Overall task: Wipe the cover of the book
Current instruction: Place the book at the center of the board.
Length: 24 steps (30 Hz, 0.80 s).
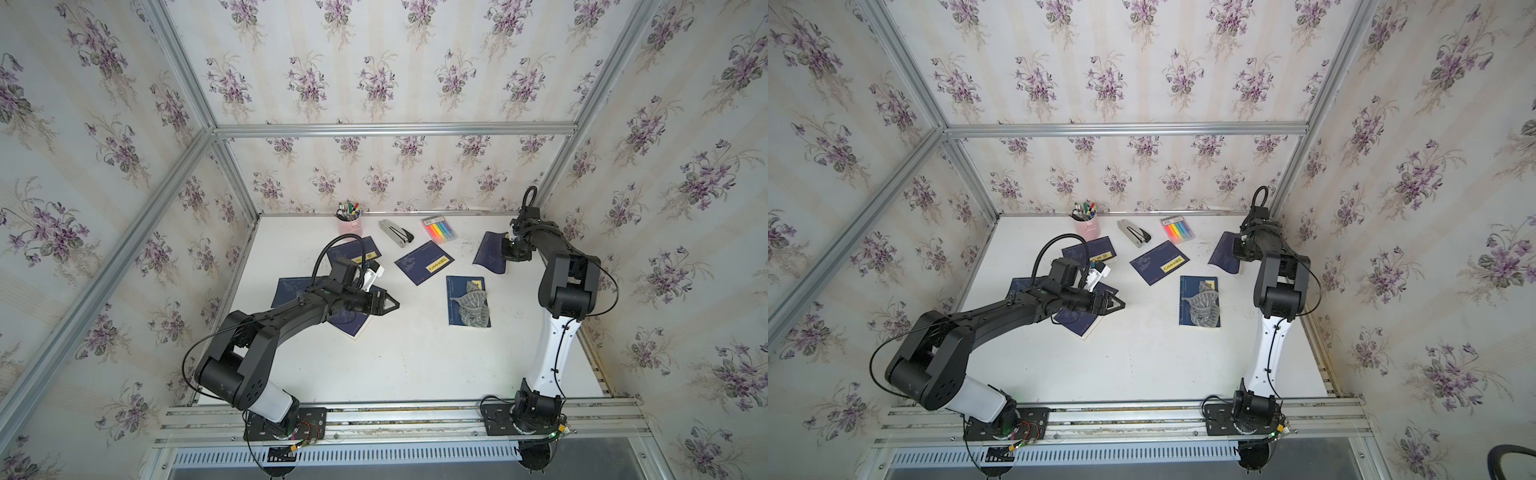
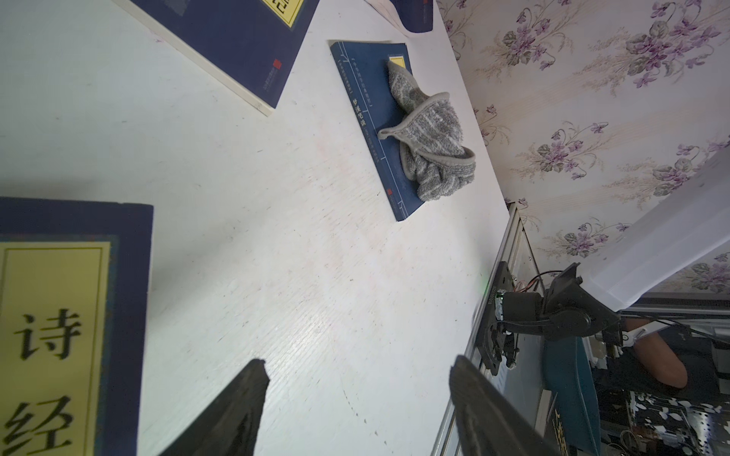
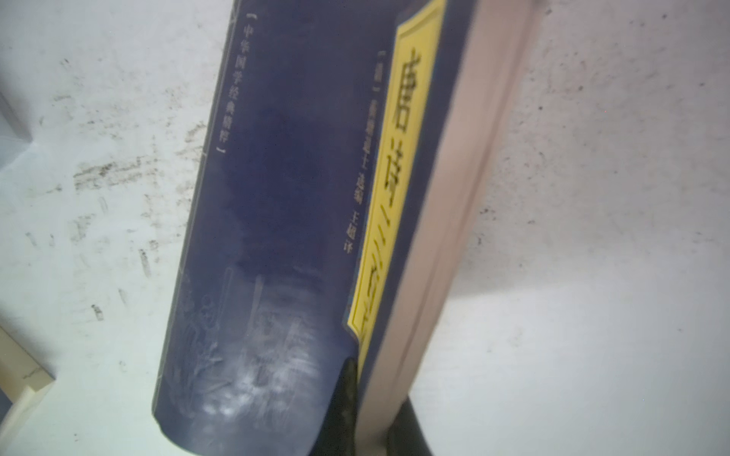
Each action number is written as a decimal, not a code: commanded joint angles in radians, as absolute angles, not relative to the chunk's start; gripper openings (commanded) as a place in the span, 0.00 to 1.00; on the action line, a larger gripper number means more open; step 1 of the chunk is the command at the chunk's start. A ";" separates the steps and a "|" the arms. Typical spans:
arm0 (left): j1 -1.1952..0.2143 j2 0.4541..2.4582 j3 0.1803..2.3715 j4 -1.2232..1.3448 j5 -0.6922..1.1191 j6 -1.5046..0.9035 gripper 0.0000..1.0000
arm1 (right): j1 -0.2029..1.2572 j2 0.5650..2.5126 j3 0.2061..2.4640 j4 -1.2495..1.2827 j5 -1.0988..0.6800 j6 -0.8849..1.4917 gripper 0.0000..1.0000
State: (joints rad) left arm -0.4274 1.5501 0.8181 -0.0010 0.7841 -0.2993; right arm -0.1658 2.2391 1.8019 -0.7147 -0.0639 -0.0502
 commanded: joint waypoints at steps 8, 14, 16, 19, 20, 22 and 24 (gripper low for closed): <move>-0.417 1.563 0.807 0.048 0.782 -0.286 0.74 | -0.081 2.199 1.736 -0.784 0.077 -0.151 0.01; -0.415 1.551 0.795 0.056 0.780 -0.288 0.74 | -0.081 2.179 1.725 -0.768 0.148 -0.151 0.05; -0.414 1.549 0.795 0.060 0.782 -0.291 0.74 | -0.081 2.172 1.726 -0.758 0.200 -0.136 0.15; -0.414 1.547 0.794 0.059 0.784 -0.291 0.74 | -0.081 2.157 1.729 -0.743 0.248 -0.113 0.30; -0.414 1.547 0.794 0.059 0.782 -0.291 0.74 | -0.081 2.153 1.729 -0.739 0.249 -0.105 0.34; -0.414 1.547 0.793 0.060 0.785 -0.291 0.74 | -0.081 2.142 1.730 -0.732 0.252 -0.091 0.39; -0.414 1.546 0.793 0.060 0.787 -0.291 0.74 | -0.080 2.135 1.728 -0.727 0.270 -0.078 0.41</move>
State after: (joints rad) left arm -0.4156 1.5517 0.7952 0.0349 0.7815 -0.2985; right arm -0.0834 2.1529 1.7275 -0.7242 0.2150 -0.1032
